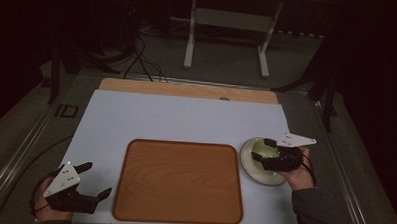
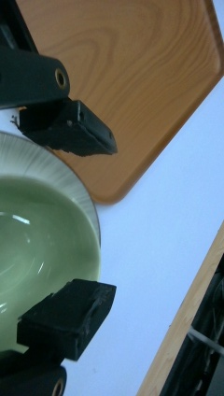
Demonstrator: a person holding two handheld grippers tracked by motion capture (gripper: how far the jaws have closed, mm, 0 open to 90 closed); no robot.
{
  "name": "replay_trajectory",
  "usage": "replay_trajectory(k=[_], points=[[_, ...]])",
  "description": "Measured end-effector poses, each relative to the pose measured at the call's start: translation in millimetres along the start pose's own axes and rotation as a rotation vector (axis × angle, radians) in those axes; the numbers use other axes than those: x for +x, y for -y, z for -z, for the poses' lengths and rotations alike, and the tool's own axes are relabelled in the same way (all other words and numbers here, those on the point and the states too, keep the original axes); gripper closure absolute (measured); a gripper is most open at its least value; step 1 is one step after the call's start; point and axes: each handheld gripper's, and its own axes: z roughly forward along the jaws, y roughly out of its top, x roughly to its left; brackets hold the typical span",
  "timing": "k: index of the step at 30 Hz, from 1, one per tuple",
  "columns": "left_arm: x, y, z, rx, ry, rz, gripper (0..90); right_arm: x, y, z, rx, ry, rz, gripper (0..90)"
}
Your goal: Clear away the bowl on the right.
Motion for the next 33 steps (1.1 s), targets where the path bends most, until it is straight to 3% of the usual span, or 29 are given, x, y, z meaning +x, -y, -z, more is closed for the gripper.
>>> replay_trajectory(k=[10,15,23,33], points=[[-1.0,-1.1,-0.7,-0.002,0.002,-0.009,0.8,-19.2,4.2,0.7,0.054,0.036,-0.001,24.8],[-2.1,-1.9,-0.7,-0.001,-0.001,-0.017,0.8,-31.0,9.7,2.3,0.054,0.052,-0.044,24.9],[-1.7,-1.8,0.6,-0.009,-0.007,-0.013,0.8,-43.1,13.9,4.7,0.080,0.084,-0.059,25.5],[-1.2,-1.7,1.0,-0.010,-0.009,-0.010,0.9,-58.2,20.8,8.2,0.107,0.104,-0.115,32.4]])
